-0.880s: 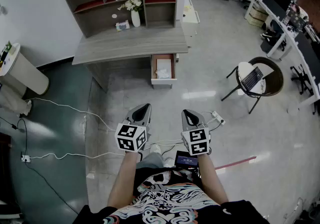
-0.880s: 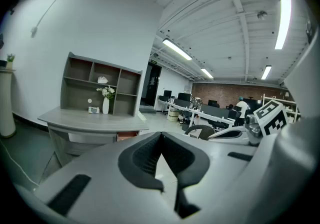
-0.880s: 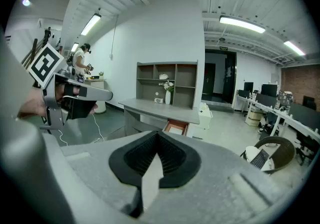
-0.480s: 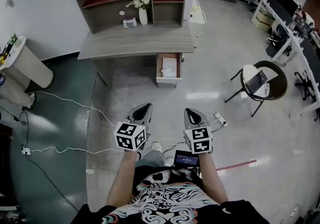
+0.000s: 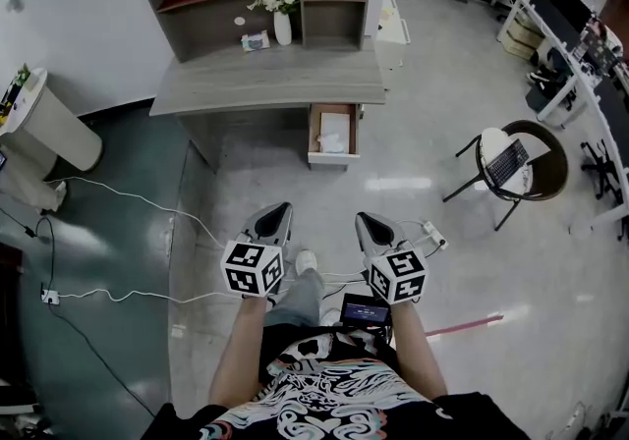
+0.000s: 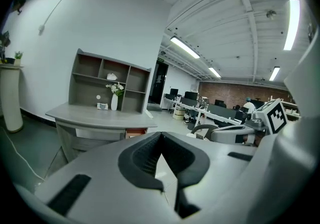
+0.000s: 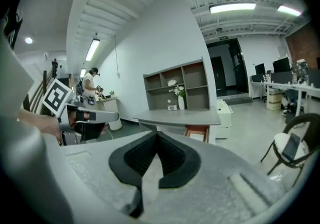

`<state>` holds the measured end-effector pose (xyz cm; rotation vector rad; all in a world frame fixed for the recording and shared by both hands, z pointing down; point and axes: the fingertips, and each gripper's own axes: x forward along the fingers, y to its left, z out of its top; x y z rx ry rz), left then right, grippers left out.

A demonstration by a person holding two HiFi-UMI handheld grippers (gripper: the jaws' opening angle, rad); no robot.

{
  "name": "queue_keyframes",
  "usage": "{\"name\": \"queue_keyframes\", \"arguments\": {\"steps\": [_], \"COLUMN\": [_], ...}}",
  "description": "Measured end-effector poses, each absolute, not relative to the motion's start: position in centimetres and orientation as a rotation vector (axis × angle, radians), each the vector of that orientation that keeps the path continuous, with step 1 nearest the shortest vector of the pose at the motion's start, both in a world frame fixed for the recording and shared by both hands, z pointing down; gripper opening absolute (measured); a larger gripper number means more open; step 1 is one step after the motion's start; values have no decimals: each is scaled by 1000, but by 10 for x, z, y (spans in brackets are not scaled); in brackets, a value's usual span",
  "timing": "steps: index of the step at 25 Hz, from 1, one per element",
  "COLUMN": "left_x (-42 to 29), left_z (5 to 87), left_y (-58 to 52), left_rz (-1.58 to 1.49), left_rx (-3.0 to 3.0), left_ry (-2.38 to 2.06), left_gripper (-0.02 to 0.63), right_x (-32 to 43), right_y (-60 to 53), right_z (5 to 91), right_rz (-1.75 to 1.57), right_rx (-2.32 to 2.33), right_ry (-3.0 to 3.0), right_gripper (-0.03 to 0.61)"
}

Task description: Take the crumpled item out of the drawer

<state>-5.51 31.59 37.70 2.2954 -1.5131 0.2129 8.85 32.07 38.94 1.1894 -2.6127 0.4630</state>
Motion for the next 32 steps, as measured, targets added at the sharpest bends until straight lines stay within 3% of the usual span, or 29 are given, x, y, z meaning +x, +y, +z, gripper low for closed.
{"name": "queue_keyframes", "arguments": {"steps": [8,20,32], "left_x": [-61,-84,-73], "left_z": [400,440,451], "left_y": [235,59,0], "left_rz": [213,287,328], "left_rx": [2273,2240,2299], "left_ry": [-1491,-1355,-1201], "left_gripper": [3,3,3], "right_x": [88,68,81], "right_y": [249,81,23], "right_z": [421,452,439], "right_rz": [347,536,468], "right_rx": [1199,1253,1366], "right_ry": [-2454,-2361,-2307], "right_gripper": [5,5,5]}}
